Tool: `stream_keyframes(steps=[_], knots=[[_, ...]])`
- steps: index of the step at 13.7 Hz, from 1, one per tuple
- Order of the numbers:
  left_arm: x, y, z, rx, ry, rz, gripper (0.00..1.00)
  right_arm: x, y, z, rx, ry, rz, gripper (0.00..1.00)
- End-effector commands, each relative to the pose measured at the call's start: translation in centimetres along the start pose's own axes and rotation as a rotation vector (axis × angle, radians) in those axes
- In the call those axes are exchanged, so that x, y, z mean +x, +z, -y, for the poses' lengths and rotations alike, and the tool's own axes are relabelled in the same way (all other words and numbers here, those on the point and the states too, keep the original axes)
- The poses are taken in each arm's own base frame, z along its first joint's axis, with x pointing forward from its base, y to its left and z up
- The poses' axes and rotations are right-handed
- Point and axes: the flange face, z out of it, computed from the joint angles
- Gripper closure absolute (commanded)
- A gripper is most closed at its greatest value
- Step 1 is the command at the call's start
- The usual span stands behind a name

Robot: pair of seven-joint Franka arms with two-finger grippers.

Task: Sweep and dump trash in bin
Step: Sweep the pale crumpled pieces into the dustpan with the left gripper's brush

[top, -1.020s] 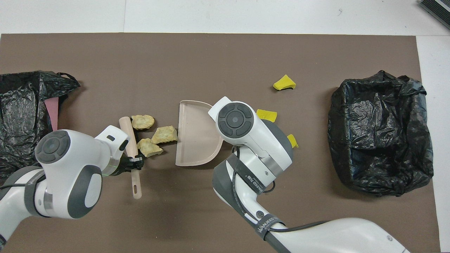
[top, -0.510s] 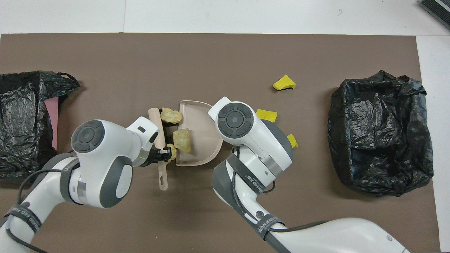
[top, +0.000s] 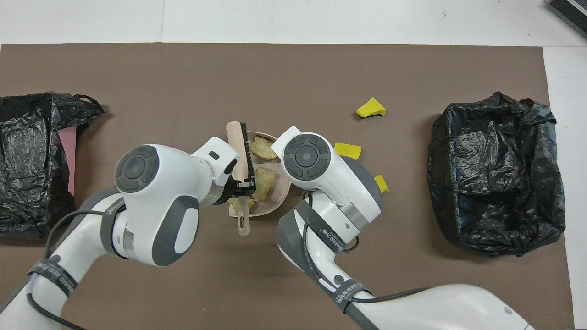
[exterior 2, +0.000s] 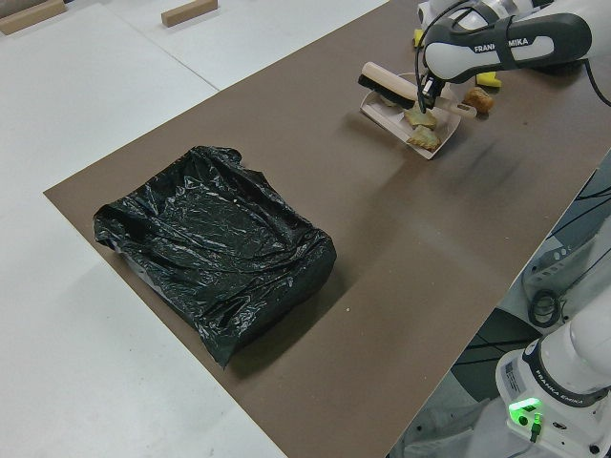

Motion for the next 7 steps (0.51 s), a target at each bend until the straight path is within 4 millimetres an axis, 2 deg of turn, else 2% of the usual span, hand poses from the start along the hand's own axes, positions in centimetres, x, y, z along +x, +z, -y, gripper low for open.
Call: stream_keyframes(steps=[1, 2, 5, 7], knots=[[0.1, -1.7, 2.3, 0.026, -0.035, 0.037, 1.00, -0.6, -0.5, -0.2, -0.031, -0.060, 0.008, 1.00], [-0.4, -1.5, 4.2, 0.041, -0.064, 0.060, 1.00, -0.9, -0.7, -0.7, -0.051, -0.082, -0.009, 1.00], [-2.6, -0.7, 8.9, 0.092, -0.095, 0.084, 1.00, -3.9, -2.1, -2.4, -0.062, -0.091, -0.019, 1.00], [-4.3, 0.4, 10.4, 0.115, -0.117, 0.101, 1.00, -6.6, -3.1, -3.7, -0.062, -0.098, -0.034, 1.00]])
